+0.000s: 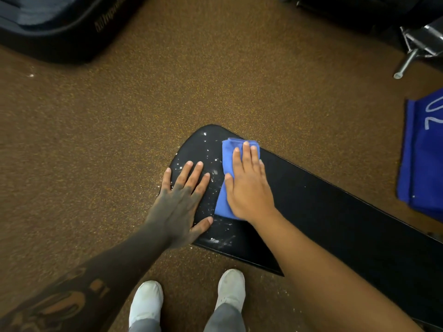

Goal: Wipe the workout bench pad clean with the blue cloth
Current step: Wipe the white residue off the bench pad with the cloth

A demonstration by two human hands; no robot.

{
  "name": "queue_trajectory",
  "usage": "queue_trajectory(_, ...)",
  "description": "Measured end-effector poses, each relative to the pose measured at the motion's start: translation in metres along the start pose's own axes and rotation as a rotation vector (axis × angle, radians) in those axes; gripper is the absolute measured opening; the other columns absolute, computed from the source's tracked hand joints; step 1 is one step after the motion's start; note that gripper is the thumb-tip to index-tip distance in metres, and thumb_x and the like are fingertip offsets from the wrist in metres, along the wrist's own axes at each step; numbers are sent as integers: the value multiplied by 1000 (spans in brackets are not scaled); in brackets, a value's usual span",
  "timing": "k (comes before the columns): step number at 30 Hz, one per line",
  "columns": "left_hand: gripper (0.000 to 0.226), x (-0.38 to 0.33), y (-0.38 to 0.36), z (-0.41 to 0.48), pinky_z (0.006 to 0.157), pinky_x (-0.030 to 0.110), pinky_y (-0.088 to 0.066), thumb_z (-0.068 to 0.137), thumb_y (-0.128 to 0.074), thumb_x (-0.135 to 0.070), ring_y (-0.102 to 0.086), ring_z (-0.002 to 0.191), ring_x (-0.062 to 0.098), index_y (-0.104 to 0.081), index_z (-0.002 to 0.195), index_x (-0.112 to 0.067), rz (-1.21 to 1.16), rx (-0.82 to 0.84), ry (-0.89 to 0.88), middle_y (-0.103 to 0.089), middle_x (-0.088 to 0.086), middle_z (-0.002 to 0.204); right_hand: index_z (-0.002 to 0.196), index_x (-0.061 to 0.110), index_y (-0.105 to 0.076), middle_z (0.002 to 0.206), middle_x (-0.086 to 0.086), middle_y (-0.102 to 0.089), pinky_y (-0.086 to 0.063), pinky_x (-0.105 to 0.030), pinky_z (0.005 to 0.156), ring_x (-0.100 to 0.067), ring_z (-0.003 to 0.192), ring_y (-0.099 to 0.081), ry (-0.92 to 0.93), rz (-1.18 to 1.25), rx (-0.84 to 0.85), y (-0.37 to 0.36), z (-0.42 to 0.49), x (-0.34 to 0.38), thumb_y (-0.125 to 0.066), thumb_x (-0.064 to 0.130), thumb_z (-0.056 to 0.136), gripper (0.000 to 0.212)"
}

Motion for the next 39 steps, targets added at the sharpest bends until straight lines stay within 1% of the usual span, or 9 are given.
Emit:
queue_trajectory(2, 94, 0, -1, 0, 123, 61, 3, 88, -21, -74, 16, 154, 28, 5, 158, -16, -1, -8, -1, 14, 11, 167, 156, 7, -3, 164, -13, 8, -3, -44, 123, -27, 151, 13, -20, 11, -12, 8, 28, 3, -29, 33, 103, 64)
queue_trajectory(5, 93, 0, -3, 0, 122, 60, 5, 89, -18, -73, 19, 154, 28, 11, 157, -17, 12, -3, -2, 18, 10, 166, 156, 7, -6, 164, -14, 4, -4, -45, 122, -28, 151, 9, -38, 31, -13, 15, 52, 6, -29, 31, 103, 63)
queue_trajectory(9, 91, 1, -3, 0, 122, 60, 7, 90, -15, -72, 21, 153, 28, 11, 157, -16, 20, 0, 2, 19, 10, 166, 156, 8, -3, 164, -13, 7, -3, -45, 123, -27, 151, 11, 56, -23, -7, 6, 15, 7, -30, 34, 102, 66)
queue_trajectory(12, 91, 1, -3, 0, 121, 59, 11, 89, -10, -73, 27, 151, 28, 19, 155, -17, 30, 6, 5, 26, 10, 164, 156, 11, -3, 165, -9, 8, -2, -43, 123, -24, 151, 13, 103, -49, 34, -1, -10, 3, -29, 36, 102, 66)
queue_trajectory(18, 91, 0, -2, 0, 123, 60, 8, 88, -9, -73, 26, 152, 28, 23, 153, -18, 37, 10, 12, 26, 10, 164, 156, 9, -1, 165, -10, 10, -4, -45, 122, -24, 150, 14, 39, -25, 32, 11, 35, 7, -28, 33, 104, 64)
queue_trajectory(25, 90, 0, -2, 0, 123, 59, 7, 90, -12, -71, 24, 152, 28, 16, 156, -17, 18, 26, 18, 24, 10, 165, 157, 11, -1, 165, -8, 11, -3, -44, 123, -23, 150, 16, 72, -25, 46, -2, -15, 7, -26, 35, 102, 65)
queue_trajectory(32, 84, 1, 1, -1, 123, 57, 10, 91, -9, -66, 27, 151, 26, 25, 152, -19, -31, 29, 40, 27, 7, 164, 156, 7, -1, 164, -13, 10, -4, -45, 122, -25, 150, 14, -48, -4, 23, 14, 44, 10, -26, 31, 105, 62)
queue_trajectory(36, 80, 6, 4, 2, 123, 52, 12, 90, -2, -62, 25, 152, 24, 17, 154, -18, -141, -26, 108, 23, 6, 165, 156, 8, -1, 164, -12, 10, -2, -44, 123, -25, 150, 15, 22, -12, 3, 4, 10, 17, -27, 32, 103, 64)
queue_trajectory(39, 75, 10, 6, 6, 124, 50, 7, 96, -11, -55, 20, 153, 21, 9, 157, -18, -326, -99, 231, 19, 3, 166, 156, 10, -1, 164, -9, 10, -2, -43, 123, -23, 150, 16, 73, -33, 44, -5, -12, 16, -27, 34, 103, 64)
Point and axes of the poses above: each hand's wrist, its own z-axis towards the middle knuckle, its own y-axis out of the back of the hand, x = y × z, the point moved 3 cm from there along z, towards the middle knuckle
